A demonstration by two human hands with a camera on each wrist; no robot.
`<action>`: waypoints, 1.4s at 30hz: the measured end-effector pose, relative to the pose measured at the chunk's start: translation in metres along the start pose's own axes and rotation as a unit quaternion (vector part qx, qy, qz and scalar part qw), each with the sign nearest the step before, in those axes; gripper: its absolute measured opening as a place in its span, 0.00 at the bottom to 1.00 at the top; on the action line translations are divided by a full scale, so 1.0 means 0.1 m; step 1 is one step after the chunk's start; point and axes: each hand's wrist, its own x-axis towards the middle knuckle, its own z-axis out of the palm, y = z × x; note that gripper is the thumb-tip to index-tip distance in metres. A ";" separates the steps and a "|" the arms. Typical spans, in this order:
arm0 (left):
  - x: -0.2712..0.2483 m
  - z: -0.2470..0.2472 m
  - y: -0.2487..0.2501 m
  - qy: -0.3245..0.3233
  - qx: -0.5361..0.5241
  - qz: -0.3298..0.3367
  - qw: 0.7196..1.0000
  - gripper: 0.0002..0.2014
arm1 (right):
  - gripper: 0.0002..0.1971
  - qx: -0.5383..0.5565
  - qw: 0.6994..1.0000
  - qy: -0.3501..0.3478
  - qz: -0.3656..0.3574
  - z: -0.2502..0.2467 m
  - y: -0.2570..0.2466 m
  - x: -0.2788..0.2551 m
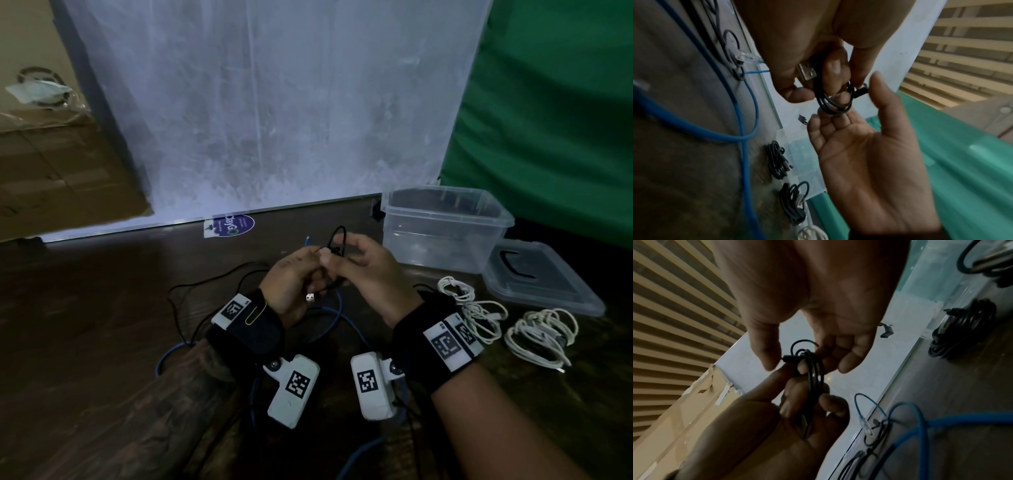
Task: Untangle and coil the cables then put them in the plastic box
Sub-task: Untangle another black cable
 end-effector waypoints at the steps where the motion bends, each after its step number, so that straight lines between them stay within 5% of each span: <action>1: 0.00 0.02 -0.01 -0.005 0.014 0.010 1.000 0.09 | 0.17 -0.035 0.999 0.012 -0.004 -0.03 -0.03 0.00; 7: -0.02 0.09 -0.04 0.018 0.016 0.005 1.000 0.15 | 0.07 0.002 0.995 0.083 -0.048 -0.15 -0.07 0.02; 11: -0.03 0.10 -0.06 0.014 0.053 0.010 0.998 0.05 | 0.04 0.032 0.990 0.102 -0.096 -0.12 -0.07 0.02; 15: -0.04 0.08 -0.05 0.048 0.099 0.032 0.993 0.07 | 0.05 0.018 0.990 0.097 -0.104 -0.11 -0.12 -0.02; 18: -0.02 0.08 -0.02 0.075 0.072 0.031 0.994 0.08 | 0.08 0.057 0.994 0.083 -0.034 -0.13 -0.13 0.00; 21: -0.01 0.05 -0.02 0.064 0.062 0.030 0.996 0.10 | 0.08 0.181 0.979 -0.013 0.094 -0.17 -0.14 0.01; 24: -0.03 0.06 -0.02 0.045 0.068 0.023 0.996 0.15 | 0.08 0.167 0.980 -0.047 0.096 -0.23 -0.12 0.01; 29: -0.06 0.18 0.04 0.029 0.044 -0.036 0.998 0.06 | 0.07 0.053 0.982 0.179 -0.042 -0.49 -0.20 0.04; 32: -0.05 0.21 0.03 0.029 0.015 -0.066 0.997 0.07 | 0.07 0.035 0.968 0.228 -0.096 -0.57 -0.17 0.06; 37: -0.03 0.13 0.06 0.031 0.001 -0.046 0.998 0.09 | 0.05 0.036 0.973 0.213 -0.083 -0.55 -0.13 0.07; 42: -0.01 0.04 0.10 0.013 -0.052 -0.032 0.998 0.07 | 0.09 0.027 0.994 0.102 -0.014 -0.48 -0.05 0.09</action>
